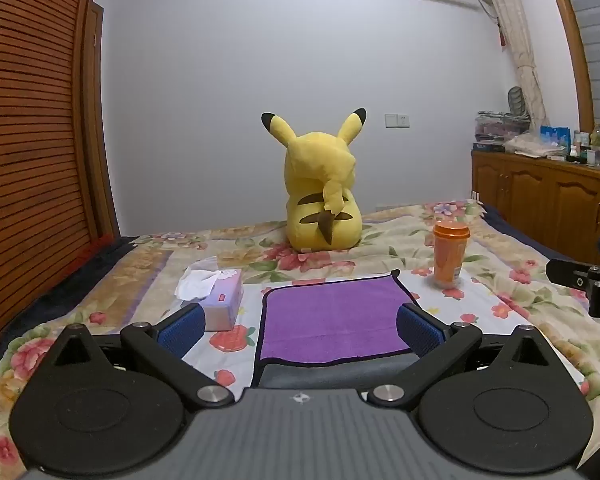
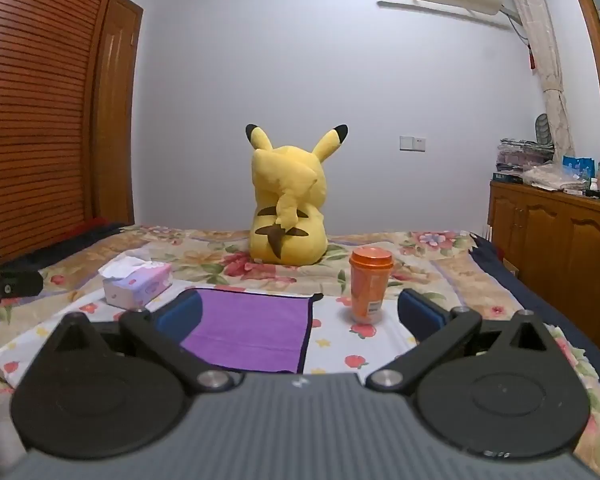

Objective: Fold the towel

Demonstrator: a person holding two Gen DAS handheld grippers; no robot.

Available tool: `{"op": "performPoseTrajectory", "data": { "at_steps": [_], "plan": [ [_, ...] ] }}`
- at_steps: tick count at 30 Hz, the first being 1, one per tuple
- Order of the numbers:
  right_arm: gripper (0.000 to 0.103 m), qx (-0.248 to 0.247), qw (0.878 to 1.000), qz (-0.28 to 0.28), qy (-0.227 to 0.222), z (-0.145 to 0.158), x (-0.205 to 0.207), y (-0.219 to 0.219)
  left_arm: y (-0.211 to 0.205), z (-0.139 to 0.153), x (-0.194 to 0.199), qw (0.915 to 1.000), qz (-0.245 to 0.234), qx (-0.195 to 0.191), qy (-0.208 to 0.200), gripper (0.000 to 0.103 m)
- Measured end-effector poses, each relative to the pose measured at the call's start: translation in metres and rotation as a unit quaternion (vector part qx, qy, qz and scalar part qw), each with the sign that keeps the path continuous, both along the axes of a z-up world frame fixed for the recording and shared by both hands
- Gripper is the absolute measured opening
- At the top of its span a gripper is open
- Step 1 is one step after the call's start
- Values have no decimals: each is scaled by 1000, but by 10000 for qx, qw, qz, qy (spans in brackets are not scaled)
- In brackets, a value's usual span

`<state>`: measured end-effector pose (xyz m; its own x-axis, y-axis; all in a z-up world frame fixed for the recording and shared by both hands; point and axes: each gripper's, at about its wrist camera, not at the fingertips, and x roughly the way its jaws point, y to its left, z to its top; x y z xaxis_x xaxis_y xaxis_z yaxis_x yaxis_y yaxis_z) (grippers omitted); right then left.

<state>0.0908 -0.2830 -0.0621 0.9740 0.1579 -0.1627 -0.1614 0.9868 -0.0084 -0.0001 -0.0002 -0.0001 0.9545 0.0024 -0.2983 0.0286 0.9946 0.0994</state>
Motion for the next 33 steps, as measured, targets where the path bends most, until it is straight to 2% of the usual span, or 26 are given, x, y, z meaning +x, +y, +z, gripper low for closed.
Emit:
{"op": "performPoseTrajectory", "data": {
  "at_steps": [33],
  "plan": [
    [103, -20, 10000, -17, 18, 0, -1, -1, 0, 0, 0, 10000, 3, 19, 3, 103]
  ]
}}
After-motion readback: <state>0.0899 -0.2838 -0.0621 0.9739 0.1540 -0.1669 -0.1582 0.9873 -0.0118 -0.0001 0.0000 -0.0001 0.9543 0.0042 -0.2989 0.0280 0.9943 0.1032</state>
